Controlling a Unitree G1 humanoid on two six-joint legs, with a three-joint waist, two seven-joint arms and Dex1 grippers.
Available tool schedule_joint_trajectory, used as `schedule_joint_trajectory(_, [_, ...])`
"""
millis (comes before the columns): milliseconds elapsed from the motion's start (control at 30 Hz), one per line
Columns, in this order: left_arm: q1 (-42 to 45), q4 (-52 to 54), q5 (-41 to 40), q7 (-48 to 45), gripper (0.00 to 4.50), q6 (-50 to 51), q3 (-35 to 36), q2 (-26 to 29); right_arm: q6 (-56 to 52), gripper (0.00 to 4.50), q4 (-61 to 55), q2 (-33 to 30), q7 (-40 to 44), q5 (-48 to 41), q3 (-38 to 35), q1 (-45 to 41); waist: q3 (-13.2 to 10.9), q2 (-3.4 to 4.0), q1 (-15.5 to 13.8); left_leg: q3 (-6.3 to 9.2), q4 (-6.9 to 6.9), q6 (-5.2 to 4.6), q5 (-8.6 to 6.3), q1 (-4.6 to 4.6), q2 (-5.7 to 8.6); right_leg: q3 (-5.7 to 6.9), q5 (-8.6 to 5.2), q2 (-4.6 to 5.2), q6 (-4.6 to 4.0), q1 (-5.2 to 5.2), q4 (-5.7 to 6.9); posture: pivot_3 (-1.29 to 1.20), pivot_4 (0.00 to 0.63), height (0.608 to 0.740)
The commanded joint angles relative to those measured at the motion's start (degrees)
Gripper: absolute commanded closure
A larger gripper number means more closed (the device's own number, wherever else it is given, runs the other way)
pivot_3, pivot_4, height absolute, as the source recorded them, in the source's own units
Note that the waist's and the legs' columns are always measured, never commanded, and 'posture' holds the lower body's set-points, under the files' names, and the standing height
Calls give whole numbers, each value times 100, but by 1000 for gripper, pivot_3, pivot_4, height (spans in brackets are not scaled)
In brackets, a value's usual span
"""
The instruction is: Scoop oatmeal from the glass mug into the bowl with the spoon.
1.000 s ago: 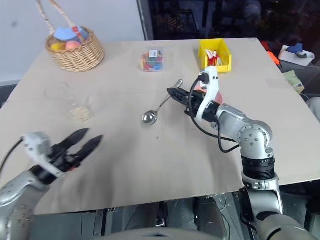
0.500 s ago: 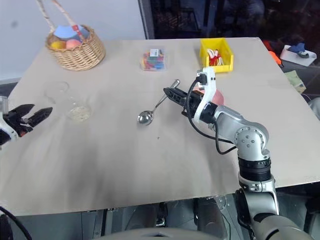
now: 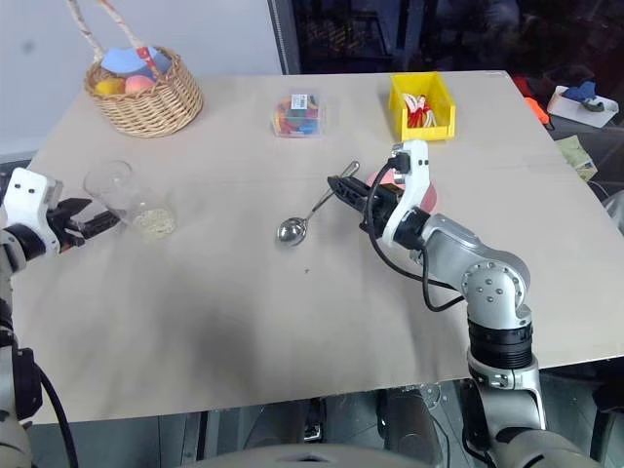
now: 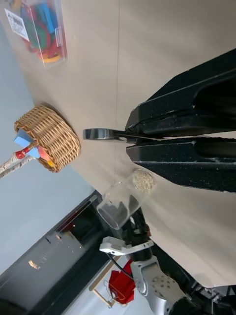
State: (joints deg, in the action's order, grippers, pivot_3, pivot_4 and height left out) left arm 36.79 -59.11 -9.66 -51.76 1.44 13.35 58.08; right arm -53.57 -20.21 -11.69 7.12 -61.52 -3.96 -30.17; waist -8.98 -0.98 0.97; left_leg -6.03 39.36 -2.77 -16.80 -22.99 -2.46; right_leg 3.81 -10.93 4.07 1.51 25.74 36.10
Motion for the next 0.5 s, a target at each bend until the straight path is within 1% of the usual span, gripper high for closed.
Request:
schedule_joint_trajectory(33, [-254,-41,51,-12,1104,-171,86,147,50,4500,-302,-36,26,-153,-129,-31,0,0,6,-1,0,0,0,0,0,0,0,1,0,0,0,0,150,740])
schedule_joint_trajectory(233, [-674,141,-138,-69,1104,-161,284,42,52,4500,-252,-65,86,-148,-83,-80,3,-5,-7,0,1,0,0,2,-12,-1,0,1,0,0,7,0,150,740])
schedule_joint_trajectory(500, [-1040,813,-413,-194,1104,29,432,-252,65,4500,-169,-64,193,-93,-25,-159,7,-13,-12,2,5,-1,0,5,-18,-1,0,5,-1,-2,17,0,150,740])
